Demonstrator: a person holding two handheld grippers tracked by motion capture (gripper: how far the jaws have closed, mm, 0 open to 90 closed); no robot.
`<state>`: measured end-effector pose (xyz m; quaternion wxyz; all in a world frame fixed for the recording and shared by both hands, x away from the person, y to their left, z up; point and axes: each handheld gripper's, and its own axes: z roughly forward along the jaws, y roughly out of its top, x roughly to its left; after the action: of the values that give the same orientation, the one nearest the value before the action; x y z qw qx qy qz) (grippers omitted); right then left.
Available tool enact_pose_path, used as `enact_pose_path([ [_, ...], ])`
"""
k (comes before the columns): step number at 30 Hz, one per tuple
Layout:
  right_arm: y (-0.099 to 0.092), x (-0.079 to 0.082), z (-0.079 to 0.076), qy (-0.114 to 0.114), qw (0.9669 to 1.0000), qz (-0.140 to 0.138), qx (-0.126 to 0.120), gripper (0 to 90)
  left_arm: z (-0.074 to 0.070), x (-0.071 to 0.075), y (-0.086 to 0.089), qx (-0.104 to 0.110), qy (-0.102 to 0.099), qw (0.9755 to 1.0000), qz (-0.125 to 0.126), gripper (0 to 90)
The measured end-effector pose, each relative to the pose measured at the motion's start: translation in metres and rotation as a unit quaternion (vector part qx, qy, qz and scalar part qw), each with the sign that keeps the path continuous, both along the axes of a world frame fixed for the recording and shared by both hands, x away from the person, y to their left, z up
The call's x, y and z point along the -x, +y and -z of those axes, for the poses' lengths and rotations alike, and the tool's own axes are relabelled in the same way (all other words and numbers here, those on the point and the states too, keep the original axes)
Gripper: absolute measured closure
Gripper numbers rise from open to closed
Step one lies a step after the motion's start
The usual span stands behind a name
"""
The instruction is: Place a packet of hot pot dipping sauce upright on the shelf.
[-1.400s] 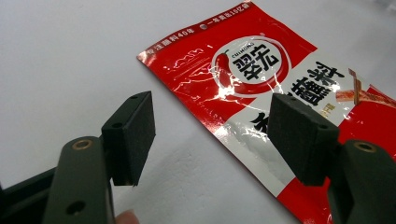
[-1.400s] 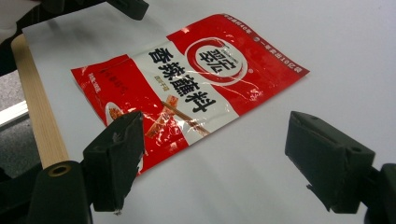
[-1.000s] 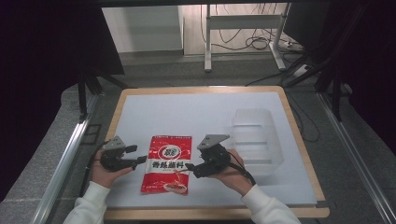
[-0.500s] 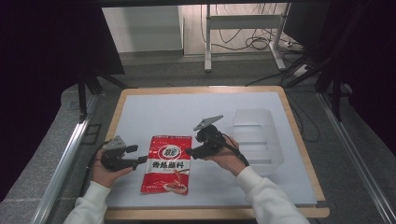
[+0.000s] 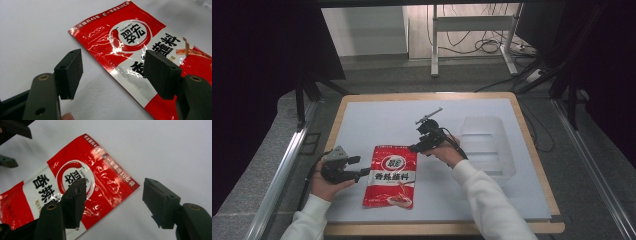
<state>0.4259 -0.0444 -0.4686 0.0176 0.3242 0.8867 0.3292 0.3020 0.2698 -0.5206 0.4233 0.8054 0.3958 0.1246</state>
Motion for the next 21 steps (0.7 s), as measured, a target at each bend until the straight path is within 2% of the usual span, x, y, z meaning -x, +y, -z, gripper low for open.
enact_pose_path([
  [3,0.002,-0.006,0.003,0.009,1.0000,0.001,-0.001,37.0,0.000,0.000,0.000,0.000,0.001,1.0000,0.000,32.1],
  [7,0.008,-0.019,0.014,0.032,0.9994,0.000,0.012,41.1,0.000,0.000,0.000,0.001,-0.001,1.0000,0.001,32.1],
  [21,0.011,-0.043,0.035,0.061,0.9976,0.018,0.029,53.8,0.000,0.000,0.000,0.001,0.002,1.0000,0.003,32.0],
])
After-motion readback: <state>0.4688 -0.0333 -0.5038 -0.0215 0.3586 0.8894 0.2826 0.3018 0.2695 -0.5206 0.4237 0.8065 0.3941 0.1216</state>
